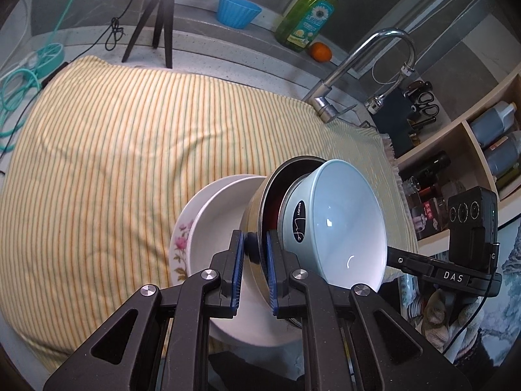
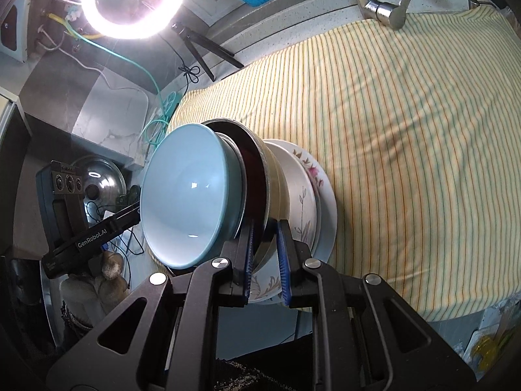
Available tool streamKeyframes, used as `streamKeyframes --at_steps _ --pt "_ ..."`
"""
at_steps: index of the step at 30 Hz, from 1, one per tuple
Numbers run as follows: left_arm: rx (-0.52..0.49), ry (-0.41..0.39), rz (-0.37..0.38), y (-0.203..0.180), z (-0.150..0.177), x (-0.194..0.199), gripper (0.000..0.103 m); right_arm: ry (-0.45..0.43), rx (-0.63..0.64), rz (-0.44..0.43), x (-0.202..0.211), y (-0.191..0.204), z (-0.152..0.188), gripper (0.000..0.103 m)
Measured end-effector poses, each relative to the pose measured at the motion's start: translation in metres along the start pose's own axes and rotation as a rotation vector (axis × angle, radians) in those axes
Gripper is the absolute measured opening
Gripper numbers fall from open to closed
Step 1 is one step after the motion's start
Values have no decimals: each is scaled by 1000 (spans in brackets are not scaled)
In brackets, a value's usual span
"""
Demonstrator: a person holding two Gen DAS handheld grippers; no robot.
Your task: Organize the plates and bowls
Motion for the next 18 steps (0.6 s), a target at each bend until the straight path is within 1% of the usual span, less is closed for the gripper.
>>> streamKeyframes --at_steps 9,18 --pt "18 12 -23 7 7 -3 10 31 4 -1 -13 0 6 16" --pt "17 6 -33 9 6 -3 10 30 14 -2 -13 2 4 16"
Point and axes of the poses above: each gripper's, at about its wrist camera, not at the fingertips, and x roughly against the way its jaws point, y to its left, z to its underside, the point moved 4 cm from there along -x, roughly the way its jaws point, and after that the axes turned 9 degrees about x, right-handed, at the moved point
